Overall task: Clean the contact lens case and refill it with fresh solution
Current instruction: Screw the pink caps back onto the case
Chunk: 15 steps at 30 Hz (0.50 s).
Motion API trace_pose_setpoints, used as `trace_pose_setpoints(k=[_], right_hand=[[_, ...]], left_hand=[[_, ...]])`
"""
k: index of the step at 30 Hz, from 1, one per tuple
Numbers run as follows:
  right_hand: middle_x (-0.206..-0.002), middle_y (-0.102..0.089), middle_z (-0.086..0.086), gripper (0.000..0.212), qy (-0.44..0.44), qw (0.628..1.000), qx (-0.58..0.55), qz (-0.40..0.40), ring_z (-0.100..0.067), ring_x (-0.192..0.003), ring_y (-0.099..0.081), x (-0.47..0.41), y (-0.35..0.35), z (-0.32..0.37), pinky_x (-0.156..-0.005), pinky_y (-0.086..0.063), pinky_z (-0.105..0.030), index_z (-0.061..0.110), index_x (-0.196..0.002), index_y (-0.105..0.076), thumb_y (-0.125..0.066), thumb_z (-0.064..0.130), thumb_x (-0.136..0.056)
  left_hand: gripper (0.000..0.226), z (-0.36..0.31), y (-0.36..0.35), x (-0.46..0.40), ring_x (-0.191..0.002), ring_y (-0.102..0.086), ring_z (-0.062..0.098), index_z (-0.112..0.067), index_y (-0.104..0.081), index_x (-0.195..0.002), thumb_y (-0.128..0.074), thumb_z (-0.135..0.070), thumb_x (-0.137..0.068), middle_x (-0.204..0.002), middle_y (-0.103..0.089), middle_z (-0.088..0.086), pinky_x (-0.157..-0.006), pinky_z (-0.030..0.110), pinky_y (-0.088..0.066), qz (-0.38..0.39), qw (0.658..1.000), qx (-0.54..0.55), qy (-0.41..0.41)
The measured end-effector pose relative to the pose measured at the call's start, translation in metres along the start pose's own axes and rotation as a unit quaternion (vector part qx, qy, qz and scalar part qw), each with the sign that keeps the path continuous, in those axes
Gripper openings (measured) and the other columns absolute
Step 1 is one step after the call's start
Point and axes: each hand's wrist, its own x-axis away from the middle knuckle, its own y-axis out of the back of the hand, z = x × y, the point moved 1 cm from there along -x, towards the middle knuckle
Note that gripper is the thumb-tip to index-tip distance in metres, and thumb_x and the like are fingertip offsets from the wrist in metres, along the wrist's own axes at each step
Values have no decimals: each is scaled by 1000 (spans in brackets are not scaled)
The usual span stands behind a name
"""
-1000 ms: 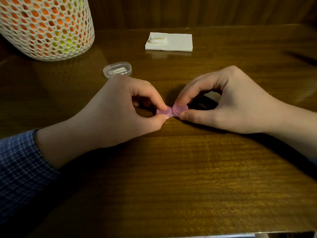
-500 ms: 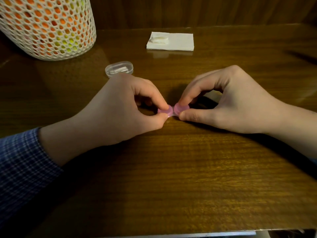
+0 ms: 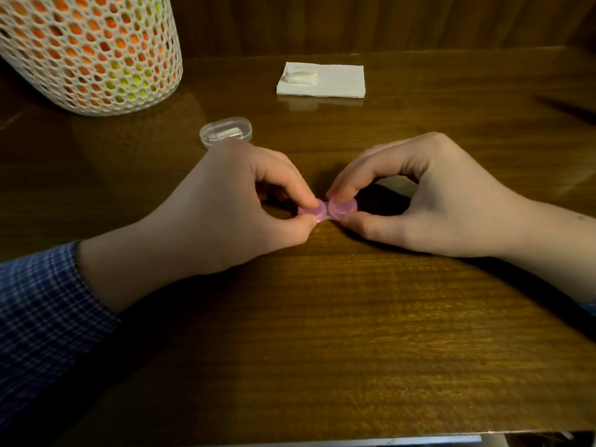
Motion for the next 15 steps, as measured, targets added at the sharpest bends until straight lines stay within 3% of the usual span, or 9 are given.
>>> trace_pose_setpoints(k=[15], right_hand=[[-93, -76, 10, 21, -13, 1000, 3, -16, -6, -90, -72, -2, -2, 4, -86, -59, -29, 21, -91, -81, -82, 38, -78]], left_hand=[[16, -1, 0, 0, -93, -71, -2, -34, -80, -92, -81, -30, -77, -94, -76, -19, -81, 21, -57, 1, 1000, -2, 1]])
